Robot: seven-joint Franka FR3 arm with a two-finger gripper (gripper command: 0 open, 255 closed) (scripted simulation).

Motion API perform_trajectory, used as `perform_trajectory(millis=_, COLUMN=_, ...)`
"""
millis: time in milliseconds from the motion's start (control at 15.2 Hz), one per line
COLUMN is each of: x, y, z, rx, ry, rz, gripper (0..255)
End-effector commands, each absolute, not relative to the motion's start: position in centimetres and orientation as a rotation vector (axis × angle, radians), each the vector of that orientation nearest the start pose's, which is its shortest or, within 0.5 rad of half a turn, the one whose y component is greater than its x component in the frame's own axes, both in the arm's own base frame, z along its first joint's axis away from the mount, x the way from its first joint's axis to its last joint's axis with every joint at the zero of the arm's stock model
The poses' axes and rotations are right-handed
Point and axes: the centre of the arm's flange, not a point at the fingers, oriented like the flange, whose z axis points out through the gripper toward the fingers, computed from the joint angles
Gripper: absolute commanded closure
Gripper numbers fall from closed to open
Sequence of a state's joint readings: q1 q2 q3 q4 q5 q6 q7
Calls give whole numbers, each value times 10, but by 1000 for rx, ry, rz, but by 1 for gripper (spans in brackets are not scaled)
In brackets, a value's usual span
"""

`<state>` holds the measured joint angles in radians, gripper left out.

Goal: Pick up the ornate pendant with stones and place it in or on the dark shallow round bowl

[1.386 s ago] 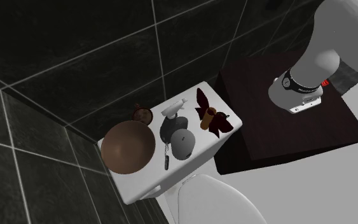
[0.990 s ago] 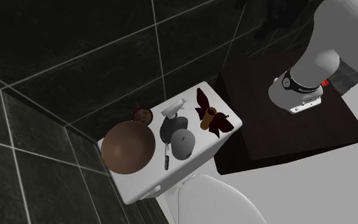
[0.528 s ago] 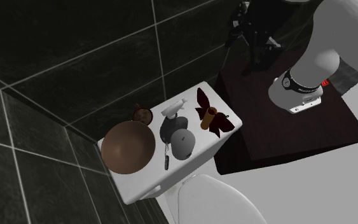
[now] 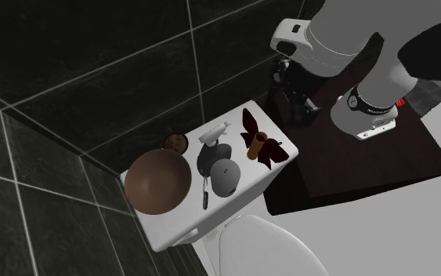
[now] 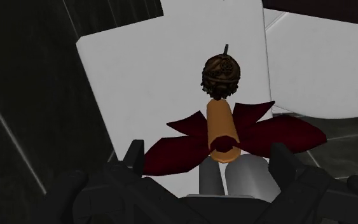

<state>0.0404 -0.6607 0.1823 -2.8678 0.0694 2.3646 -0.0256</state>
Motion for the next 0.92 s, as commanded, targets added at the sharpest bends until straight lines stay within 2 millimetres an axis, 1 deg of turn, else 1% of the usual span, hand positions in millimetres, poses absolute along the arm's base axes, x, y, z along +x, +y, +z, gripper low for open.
perform_trajectory(millis=0, x=326, y=73, z=350, rx=-3166, ry=-284, rz=-248, gripper=0)
perform_trajectory(millis=462, x=328, y=91, z=259, rx=-3167, ry=-318, rz=-227, gripper=0)
perform_trajectory(millis=528, x=328, y=92, z=257, rx=-3167, ry=-318, rz=-227, gripper=0)
perform_trajectory(millis=858, x=332, y=91, z=231, rx=-3167, ry=-318, rz=-227, gripper=0)
